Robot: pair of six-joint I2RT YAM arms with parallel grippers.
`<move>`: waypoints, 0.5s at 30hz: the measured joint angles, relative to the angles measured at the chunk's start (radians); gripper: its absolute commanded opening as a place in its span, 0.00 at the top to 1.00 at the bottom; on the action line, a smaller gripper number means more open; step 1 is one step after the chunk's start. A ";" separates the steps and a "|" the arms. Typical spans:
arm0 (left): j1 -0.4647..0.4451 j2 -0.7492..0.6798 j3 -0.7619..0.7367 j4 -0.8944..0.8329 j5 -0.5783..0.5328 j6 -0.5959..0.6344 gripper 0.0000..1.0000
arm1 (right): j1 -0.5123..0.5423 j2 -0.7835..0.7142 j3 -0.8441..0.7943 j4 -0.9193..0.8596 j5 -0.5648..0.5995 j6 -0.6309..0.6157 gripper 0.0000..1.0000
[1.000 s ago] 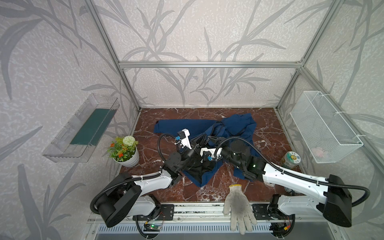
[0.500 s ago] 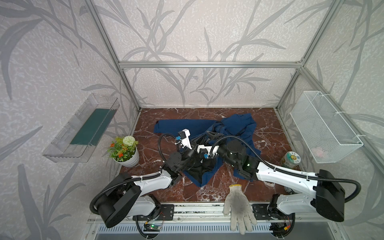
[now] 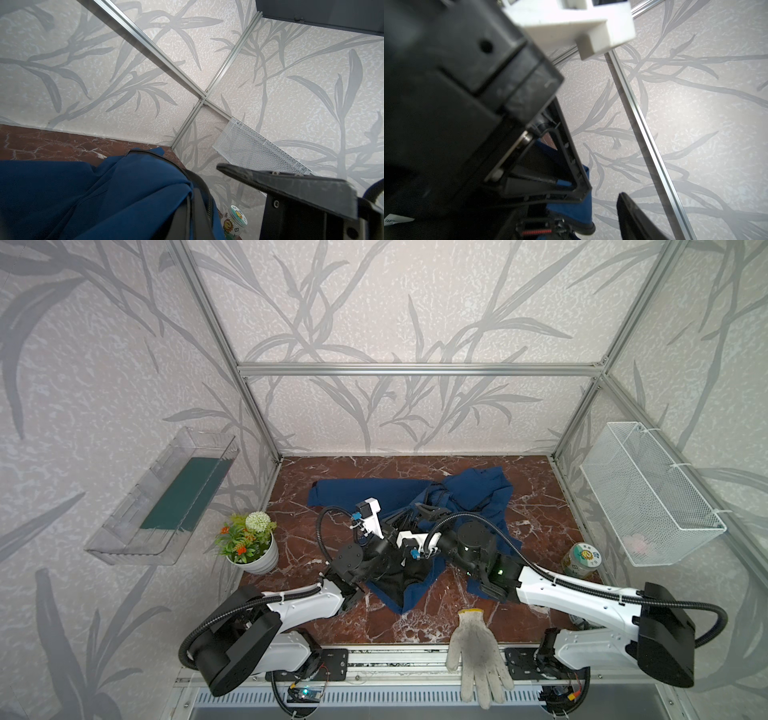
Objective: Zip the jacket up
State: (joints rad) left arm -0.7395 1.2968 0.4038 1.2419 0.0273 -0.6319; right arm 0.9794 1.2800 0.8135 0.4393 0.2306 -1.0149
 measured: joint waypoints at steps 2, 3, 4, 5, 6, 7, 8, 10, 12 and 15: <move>0.000 0.000 0.000 0.000 0.000 0.000 1.00 | 0.001 -0.008 0.000 -0.014 -0.004 0.006 0.38; 0.000 0.000 0.000 0.000 0.000 0.000 1.00 | 0.001 -0.012 0.000 -0.021 -0.005 0.011 0.40; 0.000 0.000 0.000 0.000 0.000 0.000 1.00 | 0.001 -0.014 0.000 -0.027 -0.006 0.016 0.42; 0.000 0.000 0.000 0.000 0.001 0.000 1.00 | 0.001 -0.017 0.001 -0.034 -0.010 0.019 0.44; 0.000 0.000 0.000 0.000 0.001 0.000 1.00 | 0.001 -0.020 0.001 -0.042 -0.013 0.024 0.46; 0.000 0.000 0.000 -0.001 0.001 0.000 1.00 | 0.001 -0.021 0.001 -0.049 -0.016 0.028 0.49; 0.000 0.000 0.000 -0.001 0.001 0.000 1.00 | 0.001 -0.022 0.002 -0.057 -0.019 0.032 0.50; 0.000 0.000 0.000 -0.001 0.002 0.000 1.00 | 0.001 -0.023 0.003 -0.069 -0.023 0.043 0.53; 0.000 0.000 0.000 -0.001 0.002 0.000 1.00 | 0.001 -0.023 0.003 -0.078 -0.028 0.051 0.56; 0.000 0.000 0.000 -0.002 0.004 0.000 1.00 | 0.001 -0.023 0.005 -0.090 -0.031 0.065 0.58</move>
State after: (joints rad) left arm -0.7395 1.2972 0.4038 1.2396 0.0311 -0.6319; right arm 0.9802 1.2575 0.8185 0.3489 0.1993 -0.9497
